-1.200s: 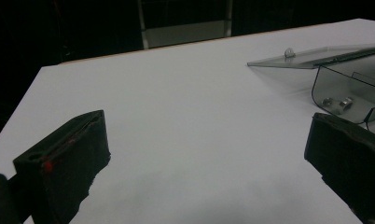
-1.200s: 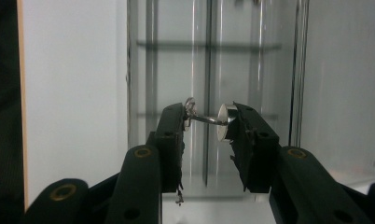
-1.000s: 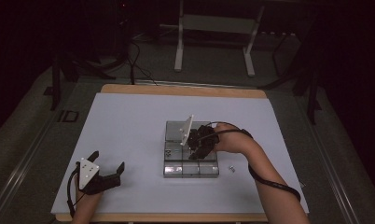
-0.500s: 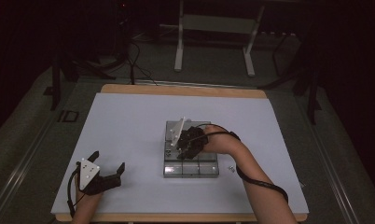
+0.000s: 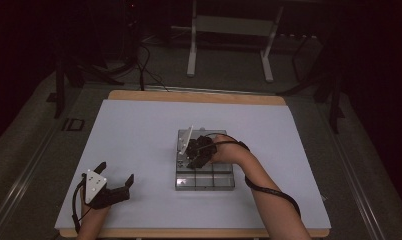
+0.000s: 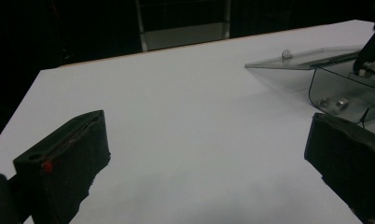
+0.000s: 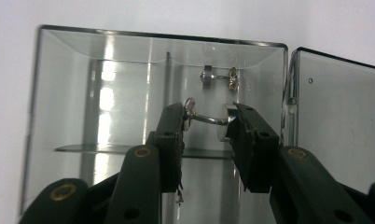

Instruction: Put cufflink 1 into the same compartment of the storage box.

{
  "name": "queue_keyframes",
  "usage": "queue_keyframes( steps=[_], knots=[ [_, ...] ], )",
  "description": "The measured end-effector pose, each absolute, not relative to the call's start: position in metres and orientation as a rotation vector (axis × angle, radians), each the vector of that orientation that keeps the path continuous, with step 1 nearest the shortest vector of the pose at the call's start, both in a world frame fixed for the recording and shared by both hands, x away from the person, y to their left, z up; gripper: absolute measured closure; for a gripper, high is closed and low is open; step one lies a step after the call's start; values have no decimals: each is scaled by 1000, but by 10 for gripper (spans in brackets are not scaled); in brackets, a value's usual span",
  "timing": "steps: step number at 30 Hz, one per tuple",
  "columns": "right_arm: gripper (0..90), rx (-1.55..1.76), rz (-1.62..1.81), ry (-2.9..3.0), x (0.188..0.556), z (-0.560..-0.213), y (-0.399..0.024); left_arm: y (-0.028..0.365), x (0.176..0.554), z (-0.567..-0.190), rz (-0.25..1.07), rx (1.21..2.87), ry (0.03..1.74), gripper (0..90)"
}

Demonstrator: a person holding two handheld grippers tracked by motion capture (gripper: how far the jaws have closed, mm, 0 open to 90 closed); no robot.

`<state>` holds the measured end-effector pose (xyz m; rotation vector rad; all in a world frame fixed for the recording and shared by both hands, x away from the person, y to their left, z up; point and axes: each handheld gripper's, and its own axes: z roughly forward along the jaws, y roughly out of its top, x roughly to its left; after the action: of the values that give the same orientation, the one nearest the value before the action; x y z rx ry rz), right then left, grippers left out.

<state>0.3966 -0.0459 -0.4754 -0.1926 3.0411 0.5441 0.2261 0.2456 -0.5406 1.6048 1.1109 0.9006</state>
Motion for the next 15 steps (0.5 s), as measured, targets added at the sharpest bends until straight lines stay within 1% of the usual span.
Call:
queue_keyframes(
  steps=[15],
  knots=[
    [643,-174,468,3085,405,-499,-36,246,226,-541,897,1607,1107,9]
  ],
)
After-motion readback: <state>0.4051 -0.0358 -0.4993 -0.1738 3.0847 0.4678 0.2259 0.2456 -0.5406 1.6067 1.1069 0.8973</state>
